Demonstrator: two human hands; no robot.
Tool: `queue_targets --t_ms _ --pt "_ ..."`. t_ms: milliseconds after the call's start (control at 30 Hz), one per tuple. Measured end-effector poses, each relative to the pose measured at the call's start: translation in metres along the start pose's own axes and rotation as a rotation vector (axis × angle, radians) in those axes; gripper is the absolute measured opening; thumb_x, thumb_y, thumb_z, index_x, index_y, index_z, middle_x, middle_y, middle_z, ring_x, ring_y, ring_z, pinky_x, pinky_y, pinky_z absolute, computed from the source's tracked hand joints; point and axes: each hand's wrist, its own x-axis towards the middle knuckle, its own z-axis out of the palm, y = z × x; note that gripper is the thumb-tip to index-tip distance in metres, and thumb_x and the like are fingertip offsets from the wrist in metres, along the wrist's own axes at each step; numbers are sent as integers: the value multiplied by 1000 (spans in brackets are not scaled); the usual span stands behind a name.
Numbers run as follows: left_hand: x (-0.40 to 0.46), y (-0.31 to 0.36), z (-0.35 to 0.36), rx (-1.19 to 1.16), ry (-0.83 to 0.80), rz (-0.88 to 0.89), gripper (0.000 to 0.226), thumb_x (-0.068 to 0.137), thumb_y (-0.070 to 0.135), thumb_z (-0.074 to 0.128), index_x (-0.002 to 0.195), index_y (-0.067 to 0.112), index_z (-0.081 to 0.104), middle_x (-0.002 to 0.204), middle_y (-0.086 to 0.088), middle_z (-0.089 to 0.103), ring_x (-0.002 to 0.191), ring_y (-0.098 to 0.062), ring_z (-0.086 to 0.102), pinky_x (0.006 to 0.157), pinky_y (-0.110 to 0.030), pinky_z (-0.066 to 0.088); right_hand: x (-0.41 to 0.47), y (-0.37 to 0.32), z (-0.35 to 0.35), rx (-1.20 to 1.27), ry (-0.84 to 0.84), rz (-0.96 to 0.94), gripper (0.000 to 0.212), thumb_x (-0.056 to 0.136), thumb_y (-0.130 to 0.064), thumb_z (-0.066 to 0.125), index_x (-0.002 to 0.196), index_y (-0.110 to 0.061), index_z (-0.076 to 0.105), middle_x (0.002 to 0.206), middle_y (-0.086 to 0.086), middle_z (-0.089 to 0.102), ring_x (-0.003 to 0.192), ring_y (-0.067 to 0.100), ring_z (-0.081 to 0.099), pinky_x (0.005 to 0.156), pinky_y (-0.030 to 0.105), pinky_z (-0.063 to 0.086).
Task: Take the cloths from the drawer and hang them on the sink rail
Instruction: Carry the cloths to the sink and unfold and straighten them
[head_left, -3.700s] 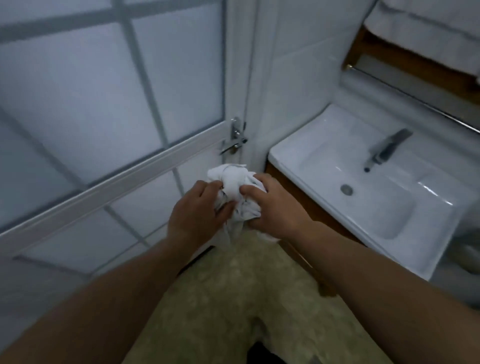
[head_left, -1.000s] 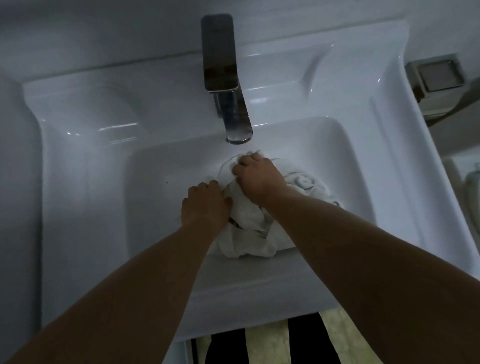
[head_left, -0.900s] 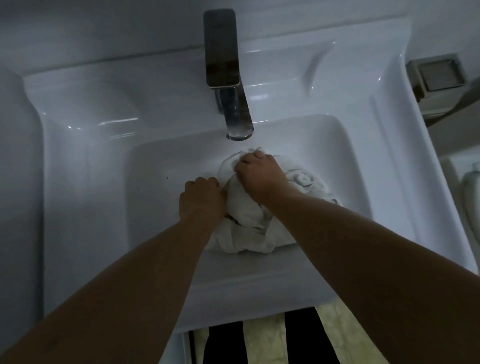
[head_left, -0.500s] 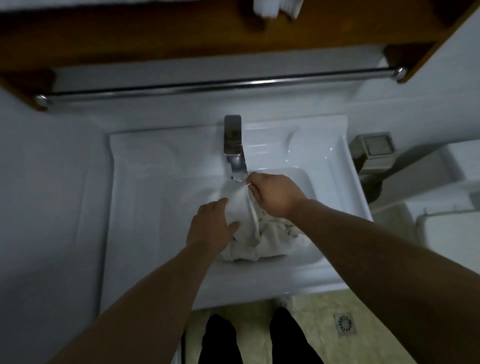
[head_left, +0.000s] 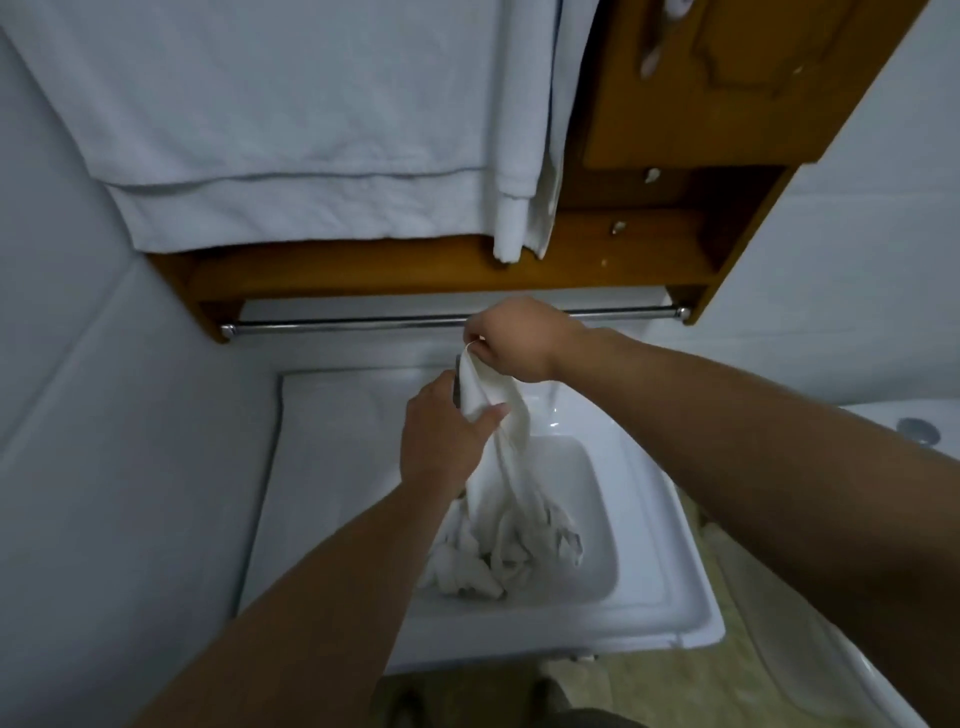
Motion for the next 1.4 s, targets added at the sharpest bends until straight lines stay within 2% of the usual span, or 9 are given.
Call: queue_targets --t_ms 100,233,400,533,667,800,1100,1300,1400 --pt "10 24 -7 -33 40 -12 55 74 70 59 110 28 61 102 10 65 97 -16 60 80 -37 53 2 -2 -39 -89 28 -42 26 101 -30 46 110 -17 67 99 6 68 86 24 58 67 31 40" --pt "25 46 -24 -23 149 -30 34 89 52 56 93 21 69 81 6 64 77 -16 63 59 -25 45 -3 -6 -75 -175 6 -70 22 100 -29 45 104 -19 65 93 4 64 83 24 58 65 34 42" --pt "34 66 -47 85 231 -59 23 93 31 53 83 16 67 72 1 62 67 -17 61 56 -27 46 -6 -15 -105 -251 34 -35 21 102 -25 44 107 -17 63 96 7 62 86 26 58 70 37 48" --pt "30 83 -55 47 293 -94 16 91 30 58 92 17 67 80 1 64 72 -17 62 59 -29 51 -2 -30 -127 -300 76 12 17 97 -15 48 102 -12 64 93 8 64 79 24 58 60 32 43" --pt "33 98 -70 70 400 -53 18 89 37 63 95 20 66 87 3 63 84 -19 61 73 -39 58 -1 -47 -147 -332 73 55 16 94 -10 51 80 -12 59 77 6 60 61 18 52 51 29 39" --pt "44 110 -93 88 515 -53 25 91 47 58 95 23 66 84 10 57 90 -14 51 69 -32 51 -5 -55 -170 -301 138 96 26 90 -6 51 66 -16 45 65 3 49 55 15 44 45 27 28" --pt "57 166 -155 207 641 230 30 98 43 49 100 19 67 84 5 59 87 -15 52 60 -29 39 -14 -52 -239 -206 340 156 23 96 -12 50 106 -4 68 97 14 70 90 31 66 77 43 56" --pt "61 197 -190 167 633 307 35 94 52 53 106 21 66 94 7 64 82 -10 54 62 -23 35 -19 -61 -263 -104 468 120 23 99 -20 49 111 -11 67 103 7 69 91 24 63 79 37 54" --pt "57 208 -191 113 599 352 26 95 42 54 101 20 67 90 6 63 79 -12 57 62 -24 35 -17 -67 -253 -139 432 91 20 97 -18 51 109 -12 66 99 6 68 86 22 60 67 31 45"
